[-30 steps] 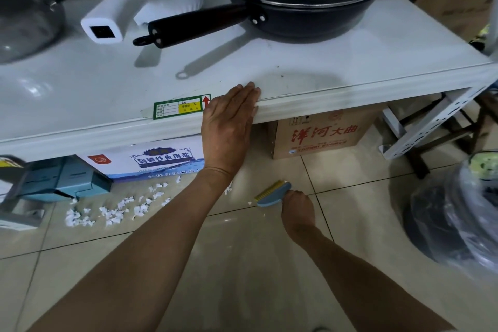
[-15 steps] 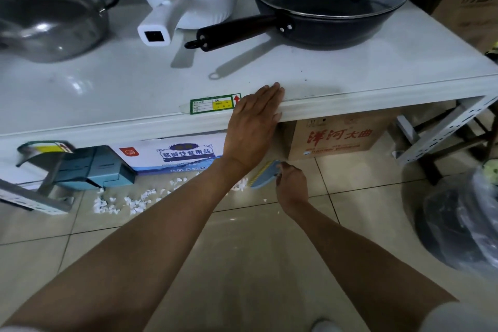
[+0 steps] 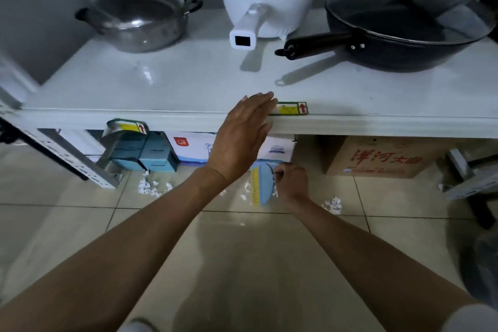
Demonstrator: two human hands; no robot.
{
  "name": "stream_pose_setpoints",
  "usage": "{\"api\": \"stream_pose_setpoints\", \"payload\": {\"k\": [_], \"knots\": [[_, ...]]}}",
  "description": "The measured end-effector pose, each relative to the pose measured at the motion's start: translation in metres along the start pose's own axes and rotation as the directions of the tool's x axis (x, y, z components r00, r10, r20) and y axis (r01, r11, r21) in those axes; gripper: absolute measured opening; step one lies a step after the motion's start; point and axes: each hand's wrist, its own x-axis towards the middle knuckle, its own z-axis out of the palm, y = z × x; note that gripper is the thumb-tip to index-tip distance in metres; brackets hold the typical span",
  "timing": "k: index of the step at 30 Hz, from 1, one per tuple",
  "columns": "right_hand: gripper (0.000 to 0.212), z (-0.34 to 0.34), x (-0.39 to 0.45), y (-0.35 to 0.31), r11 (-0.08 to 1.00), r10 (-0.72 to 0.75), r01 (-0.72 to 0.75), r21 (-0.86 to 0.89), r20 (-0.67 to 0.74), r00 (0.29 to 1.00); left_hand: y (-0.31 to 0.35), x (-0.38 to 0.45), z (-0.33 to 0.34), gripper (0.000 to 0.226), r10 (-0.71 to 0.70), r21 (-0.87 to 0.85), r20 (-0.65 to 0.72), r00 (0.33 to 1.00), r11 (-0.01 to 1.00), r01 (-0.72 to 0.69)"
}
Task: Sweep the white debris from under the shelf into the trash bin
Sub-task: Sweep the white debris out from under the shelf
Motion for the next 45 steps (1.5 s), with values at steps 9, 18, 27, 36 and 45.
{"api": "stream_pose_setpoints", "payload": {"k": [9, 18, 27, 36, 45], "knots": [[0.019, 0.057, 0.011, -0.076, 0.992, -0.037, 0.021, 0.123, 0.131, 0.991, -0.087, -0.047, -0.062, 0.038, -0.175, 0.054, -0.09, 0.98, 0.982, 0.181], [0.013, 0.151, 0.006, -0.144, 0.955, 0.017, -0.091, 0.283, 0.253, 0.967, -0.197, -0.079, -0.136, 0.039, -0.309, 0.197, -0.218, 0.926, 0.915, 0.352], [0.011, 0.251, -0.013, -0.193, 0.942, 0.099, -0.206, 0.265, 0.367, 0.925, -0.257, -0.103, -0.134, 0.036, -0.335, 0.144, -0.156, 0.929, 0.923, 0.357], [0.026, 0.285, -0.01, -0.229, 0.817, 0.244, -0.48, 0.321, 0.562, 0.791, -0.273, -0.111, -0.115, 0.034, -0.264, 0.114, -0.306, 0.915, 0.944, 0.311], [0.027, 0.294, -0.008, -0.228, 0.901, 0.224, -0.362, 0.24, 0.458, 0.86, -0.27, -0.108, -0.106, 0.037, -0.259, 0.116, -0.412, 0.874, 0.936, 0.332]]}}
